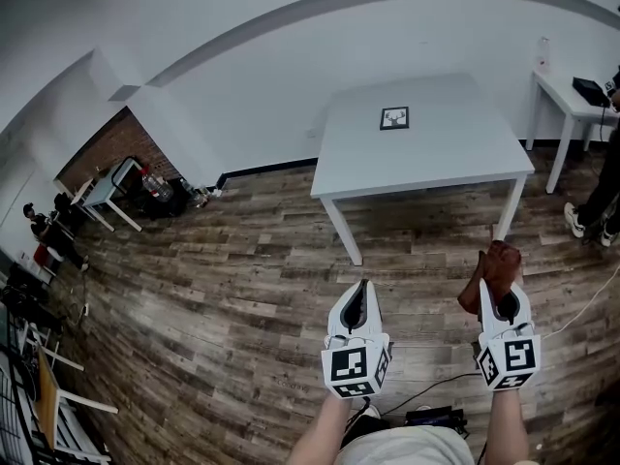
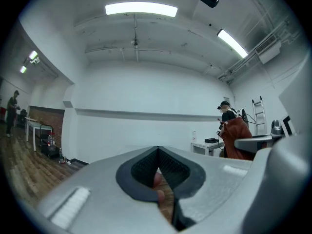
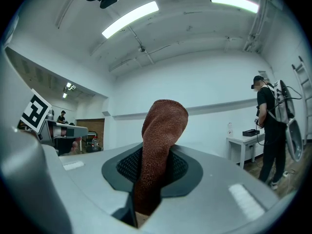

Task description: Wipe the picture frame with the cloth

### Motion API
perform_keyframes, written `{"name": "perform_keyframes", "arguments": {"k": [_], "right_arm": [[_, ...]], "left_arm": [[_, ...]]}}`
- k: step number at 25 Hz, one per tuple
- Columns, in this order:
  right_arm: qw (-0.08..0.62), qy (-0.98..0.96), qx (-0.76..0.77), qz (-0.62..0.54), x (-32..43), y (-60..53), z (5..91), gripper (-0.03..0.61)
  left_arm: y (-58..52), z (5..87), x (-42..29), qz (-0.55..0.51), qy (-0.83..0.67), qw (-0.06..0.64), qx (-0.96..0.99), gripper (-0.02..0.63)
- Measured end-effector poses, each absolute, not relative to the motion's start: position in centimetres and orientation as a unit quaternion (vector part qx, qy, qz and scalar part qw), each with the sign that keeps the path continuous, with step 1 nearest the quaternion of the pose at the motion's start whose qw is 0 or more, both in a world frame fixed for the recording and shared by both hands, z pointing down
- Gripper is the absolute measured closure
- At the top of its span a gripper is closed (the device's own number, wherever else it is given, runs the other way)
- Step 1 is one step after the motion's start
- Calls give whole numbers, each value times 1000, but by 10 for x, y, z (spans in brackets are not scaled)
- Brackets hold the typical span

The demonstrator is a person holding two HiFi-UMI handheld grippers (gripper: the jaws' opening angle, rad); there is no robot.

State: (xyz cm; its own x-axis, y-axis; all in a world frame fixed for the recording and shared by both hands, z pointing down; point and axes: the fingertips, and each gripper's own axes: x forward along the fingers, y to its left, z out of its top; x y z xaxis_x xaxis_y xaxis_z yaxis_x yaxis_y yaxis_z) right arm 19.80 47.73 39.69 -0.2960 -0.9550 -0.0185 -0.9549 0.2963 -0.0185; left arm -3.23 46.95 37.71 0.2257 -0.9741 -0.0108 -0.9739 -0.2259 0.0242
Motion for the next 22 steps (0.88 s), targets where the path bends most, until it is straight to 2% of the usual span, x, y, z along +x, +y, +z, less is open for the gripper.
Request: {"name": "perform_keyframes", "arguments": {"k": [12,22], "right_arm": [[16,805,-593,-12,224,464,409,471],[1,800,-600,-5,214,416,420,471]], "left_arm": [[456,378,-2,-8,-622,1,783,612],[404,392,-5,-16,-612,3,791,614]]}}
